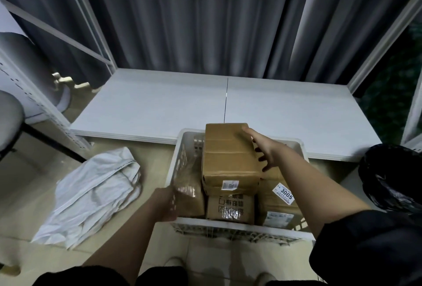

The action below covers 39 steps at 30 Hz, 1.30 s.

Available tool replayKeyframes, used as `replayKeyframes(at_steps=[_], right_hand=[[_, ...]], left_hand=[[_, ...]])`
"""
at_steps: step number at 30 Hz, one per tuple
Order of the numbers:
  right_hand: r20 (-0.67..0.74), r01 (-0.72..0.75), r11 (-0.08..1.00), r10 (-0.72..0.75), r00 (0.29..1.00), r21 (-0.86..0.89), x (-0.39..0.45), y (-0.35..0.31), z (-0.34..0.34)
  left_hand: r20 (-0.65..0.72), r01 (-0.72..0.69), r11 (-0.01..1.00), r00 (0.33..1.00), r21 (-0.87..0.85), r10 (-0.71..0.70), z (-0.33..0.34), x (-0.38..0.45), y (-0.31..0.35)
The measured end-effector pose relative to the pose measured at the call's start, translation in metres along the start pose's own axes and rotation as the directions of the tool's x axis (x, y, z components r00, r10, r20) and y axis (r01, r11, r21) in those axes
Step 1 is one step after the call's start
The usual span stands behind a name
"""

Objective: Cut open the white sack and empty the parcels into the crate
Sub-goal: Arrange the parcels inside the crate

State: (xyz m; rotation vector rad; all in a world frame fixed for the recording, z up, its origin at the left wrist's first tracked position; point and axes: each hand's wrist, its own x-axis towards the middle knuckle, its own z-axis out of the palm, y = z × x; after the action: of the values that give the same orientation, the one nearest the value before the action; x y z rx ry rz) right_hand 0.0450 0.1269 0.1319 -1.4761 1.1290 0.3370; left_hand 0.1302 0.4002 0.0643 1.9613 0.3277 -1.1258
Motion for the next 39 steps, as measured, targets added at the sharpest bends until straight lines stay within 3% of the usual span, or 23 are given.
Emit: replayKeyframes(at_steps=[3, 6, 8, 10, 13, 16, 20, 25, 31, 39], right_hand=[[-0.015, 0.02, 0.997, -0.021, 1.0, -0.076, 0.0, 0.003, 0.002], [0.051, 0.045, 0.995, -0.04, 0.998, -0.085, -0.001, 0.005, 0.011], [0.1, 0.073, 0.995, -0.066, 0.993, -0.07, -0.007, 0.003, 0.024], [0.103, 0.075, 0.991, -0.064, 0.993, -0.109, -0.012, 0.001, 0.039], [0.096, 0.069, 0.983, -0.053, 0.994, -0.169, -0.018, -0.001, 0.058], [0.137, 0.117, 0.978, -0.095, 0.986, -0.171, -0.02, -0.002, 0.068], [0.21, 0.132, 0.963, -0.082, 0.974, -0.236, -0.024, 0.003, 0.071], [0.18, 0.132, 0.976, -0.1, 0.979, -0.173, -0.036, 0.012, 0.055], [0.008, 0.244, 0.941, -0.249, 0.969, -0.233, -0.035, 0.015, 0.046], [-0.092, 0.247, 0.911, -0.291, 0.952, -0.331, -0.079, 0.048, 0.018]], left_hand=[[-0.069, -0.173, 0.975, 0.981, 0.142, 0.184, 0.006, 0.003, 0.005], [0.06, -0.28, 0.937, 0.96, 0.21, 0.274, 0.015, -0.006, 0.014], [0.089, -0.325, 0.94, 0.945, 0.109, 0.316, 0.015, 0.001, 0.02], [0.017, -0.347, 0.938, 0.938, 0.014, 0.347, 0.007, 0.066, 0.012], [0.01, -0.341, 0.938, 0.94, -0.062, 0.342, 0.003, 0.114, 0.007], [-0.085, -0.346, 0.937, 0.936, -0.038, 0.342, 0.008, 0.012, 0.037], [-0.153, -0.215, 0.976, 0.964, 0.04, 0.218, 0.005, 0.004, 0.042], [-0.044, -0.13, 0.968, 0.989, 0.217, 0.143, -0.004, 0.012, 0.036], [0.111, -0.129, 0.843, 0.99, 0.522, 0.083, -0.002, -0.001, 0.034], [0.147, -0.415, 0.854, 0.91, 0.313, 0.388, 0.044, -0.061, 0.044]])
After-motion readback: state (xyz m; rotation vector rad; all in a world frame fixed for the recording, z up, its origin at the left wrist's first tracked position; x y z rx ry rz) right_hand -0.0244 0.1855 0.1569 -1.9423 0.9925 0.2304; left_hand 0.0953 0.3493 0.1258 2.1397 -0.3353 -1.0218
